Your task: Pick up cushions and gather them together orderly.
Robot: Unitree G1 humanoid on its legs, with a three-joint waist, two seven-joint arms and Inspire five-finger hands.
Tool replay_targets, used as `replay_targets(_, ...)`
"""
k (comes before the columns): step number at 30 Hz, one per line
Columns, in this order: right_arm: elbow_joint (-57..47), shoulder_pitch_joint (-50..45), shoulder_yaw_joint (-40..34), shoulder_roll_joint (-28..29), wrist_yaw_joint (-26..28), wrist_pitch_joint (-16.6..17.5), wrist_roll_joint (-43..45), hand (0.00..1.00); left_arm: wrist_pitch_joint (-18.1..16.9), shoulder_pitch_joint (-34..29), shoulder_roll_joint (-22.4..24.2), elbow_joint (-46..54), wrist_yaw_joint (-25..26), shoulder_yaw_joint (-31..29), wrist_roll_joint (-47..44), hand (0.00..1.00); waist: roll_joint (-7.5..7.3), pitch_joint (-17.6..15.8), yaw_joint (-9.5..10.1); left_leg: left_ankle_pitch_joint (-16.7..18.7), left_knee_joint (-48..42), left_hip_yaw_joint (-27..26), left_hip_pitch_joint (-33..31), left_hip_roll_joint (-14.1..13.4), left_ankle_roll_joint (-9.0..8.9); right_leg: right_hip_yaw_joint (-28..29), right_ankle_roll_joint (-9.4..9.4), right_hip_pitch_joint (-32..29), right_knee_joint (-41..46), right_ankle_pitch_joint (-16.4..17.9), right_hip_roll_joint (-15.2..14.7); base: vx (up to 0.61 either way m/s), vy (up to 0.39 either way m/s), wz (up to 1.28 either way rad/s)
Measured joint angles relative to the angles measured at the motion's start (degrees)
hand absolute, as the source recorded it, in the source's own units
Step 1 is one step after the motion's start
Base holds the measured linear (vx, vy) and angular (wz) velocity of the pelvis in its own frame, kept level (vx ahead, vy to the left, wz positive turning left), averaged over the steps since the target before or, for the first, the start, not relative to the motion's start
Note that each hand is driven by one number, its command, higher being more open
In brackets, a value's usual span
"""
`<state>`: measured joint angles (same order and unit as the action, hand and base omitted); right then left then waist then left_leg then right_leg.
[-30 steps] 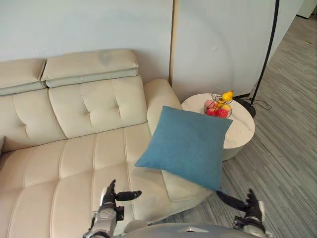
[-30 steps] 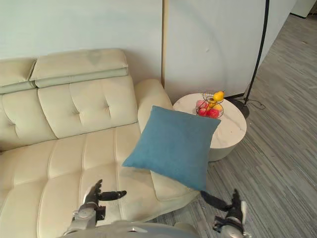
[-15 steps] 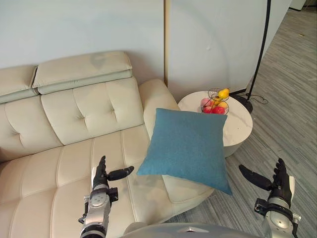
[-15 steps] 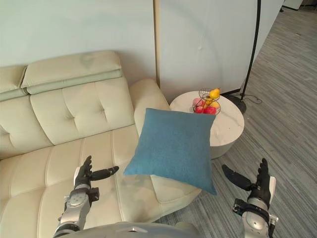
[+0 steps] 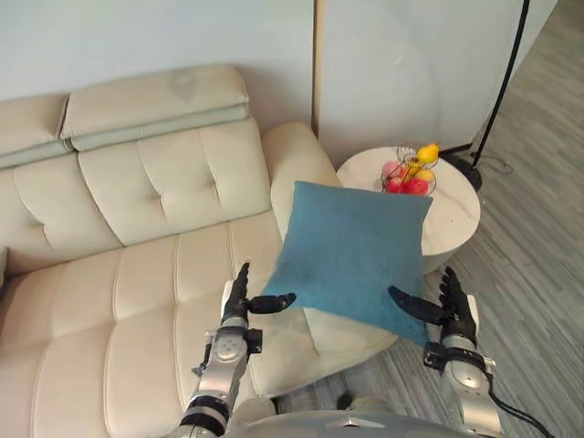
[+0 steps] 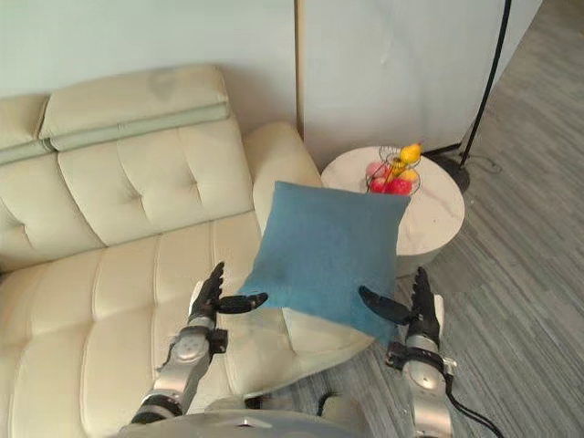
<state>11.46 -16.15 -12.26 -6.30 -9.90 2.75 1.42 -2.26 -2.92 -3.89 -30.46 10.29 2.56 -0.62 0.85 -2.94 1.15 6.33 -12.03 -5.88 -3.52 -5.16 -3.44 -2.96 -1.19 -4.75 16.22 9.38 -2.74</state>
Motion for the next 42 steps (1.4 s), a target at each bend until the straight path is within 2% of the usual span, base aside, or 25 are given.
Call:
replay_targets(5,3.5,4.8,3.3,0.9,-1.0,0.0,1.0,1.00,0.0,3.6,1.6,0.1,1.0,4.4,-0.1,1.00,-0.13,-2.3,0.03,-0.7,-2.0,0.2,-5.0,0.0,-0.16,-0.1,0.47,-5.7,3.4,0.3,-0.2,-0.09,-0.026,0.03)
replay_targets(8,5.4,9.4,6.3,1.9,-2.5,0.0,1.6,1.00,0.0,8.3,2.3,0.1,2.3,7.7,-0.2,1.00,-0.30,-4.9,0.04,-0.8,-5.4,0.1,-12.0,-0.4,-0.21,0.3,0.76,-13.2,7.4,0.4,-0.1,-0.16,-0.037,-0.05)
replay_targets(9,5.7,11.2,7.3,2.1,-3.5,-0.1,2.2,0.00,0.1,10.3,2.3,0.0,2.8,8.4,-0.2,1.00,-0.32,-5.8,0.10,-0.8,-6.4,0.0,-14.4,-0.6,-0.19,0.6,0.86,-15.9,8.8,0.3,0.0,-0.16,-0.035,-0.07)
replay_targets(10,5.7,11.8,7.4,2.2,-3.9,-0.1,2.2,0.00,0.2,11.0,2.3,0.0,3.1,8.5,-0.2,1.00,-0.30,-6.2,0.11,-0.9,-6.7,-0.1,-15.3,-0.6,-0.18,0.6,0.97,-16.8,9.1,0.2,0.0,-0.14,-0.039,-0.07)
replay_targets(11,5.7,13.1,8.0,2.2,-4.7,-0.1,2.2,0.00,0.4,12.4,2.2,0.0,3.6,9.1,-0.2,0.00,-0.31,-7.2,0.13,-1.2,-6.9,-0.2,-16.0,-0.7,-0.20,0.8,1.09,-17.6,9.4,0.0,0.1,-0.10,-0.030,-0.04)
replay_targets(14,5.7,15.6,9.1,2.0,-6.6,-0.1,3.3,0.00,0.5,15.4,1.2,0.0,4.5,10.3,-0.2,0.00,-0.35,-7.8,0.11,-1.9,-7.0,-0.4,-18.1,-0.9,-0.28,0.9,1.28,-20.1,9.9,-0.6,0.2,-0.05,-0.026,-0.04)
replay_targets(20,4.0,17.4,9.5,1.3,-8.4,0.0,5.6,0.00,0.5,20.3,0.0,0.5,6.2,12.9,-1.7,0.00,-0.17,-8.6,0.13,-2.4,-6.9,-0.7,-19.4,-1.0,-0.19,1.3,1.16,-21.1,9.0,-2.0,0.4,0.00,0.009,-0.03)
replay_targets(24,0.9,17.4,11.2,-0.2,-8.4,0.3,6.8,0.00,0.5,20.4,-1.0,3.7,7.4,14.1,-2.8,0.00,-0.18,-8.6,0.13,-2.7,-6.3,-1.3,-19.4,-1.0,0.28,1.8,0.87,-20.8,7.4,-3.1,0.5,0.00,0.019,-0.07)
replay_targets(29,-5.3,14.1,12.6,-0.5,-8.4,0.7,7.7,0.00,0.4,20.2,-1.5,7.2,8.3,17.1,-4.0,0.00,-0.15,-8.7,0.23,-2.8,-5.1,-1.3,-17.1,-0.9,0.40,1.7,0.46,-17.8,4.7,-3.8,0.4,0.02,0.005,0.00)
replay_targets(38,-15.6,3.7,13.5,-0.8,-8.1,0.7,7.5,0.00,0.4,9.8,-1.3,20.5,7.2,17.9,-6.2,0.00,0.12,-8.4,-0.02,-2.8,-1.3,-1.8,-9.8,-0.6,0.38,1.7,0.40,-11.3,2.0,-3.7,0.4,0.06,0.004,-0.03)
replay_targets(40,-19.9,-0.6,14.3,-0.4,-7.3,0.7,6.3,0.00,0.4,4.1,-1.2,24.4,7.0,17.9,-6.7,0.00,0.58,-7.7,0.09,-2.8,0.1,-1.7,-6.8,-0.1,0.39,1.5,0.08,-8.6,1.8,-3.0,-0.1,0.05,0.016,0.06)
replay_targets(42,-21.6,-2.5,14.5,-0.3,-6.7,0.7,5.3,0.00,0.3,1.3,-1.1,26.2,6.8,17.9,-6.7,0.00,0.86,-6.5,0.15,-2.8,0.6,-1.5,-5.9,0.2,0.40,1.4,-0.04,-7.9,1.7,-2.7,-0.3,0.03,0.017,0.08)
